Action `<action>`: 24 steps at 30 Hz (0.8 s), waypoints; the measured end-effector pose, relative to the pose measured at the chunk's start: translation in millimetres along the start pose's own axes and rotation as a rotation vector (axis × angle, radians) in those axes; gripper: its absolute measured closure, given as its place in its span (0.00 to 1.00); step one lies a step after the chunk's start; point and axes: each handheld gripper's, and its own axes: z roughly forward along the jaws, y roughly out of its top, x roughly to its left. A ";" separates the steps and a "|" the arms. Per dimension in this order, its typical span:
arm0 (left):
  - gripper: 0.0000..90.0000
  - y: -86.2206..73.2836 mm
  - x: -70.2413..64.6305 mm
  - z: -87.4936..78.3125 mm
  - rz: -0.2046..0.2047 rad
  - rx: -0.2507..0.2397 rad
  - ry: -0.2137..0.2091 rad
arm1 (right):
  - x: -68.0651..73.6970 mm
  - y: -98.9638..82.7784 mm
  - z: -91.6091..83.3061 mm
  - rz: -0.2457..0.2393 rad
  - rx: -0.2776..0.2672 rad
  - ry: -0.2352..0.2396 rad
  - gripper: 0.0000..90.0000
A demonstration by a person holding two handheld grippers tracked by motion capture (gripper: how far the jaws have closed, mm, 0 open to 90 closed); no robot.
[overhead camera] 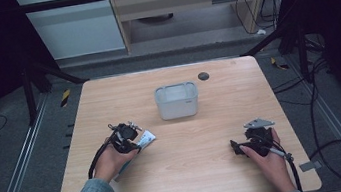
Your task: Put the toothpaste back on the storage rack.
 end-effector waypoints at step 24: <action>0.87 5.1 11.6 -53.2 -0.033 -0.153 0.045 | 0.0 0.0 0.0 0.000 0.000 0.000 0.02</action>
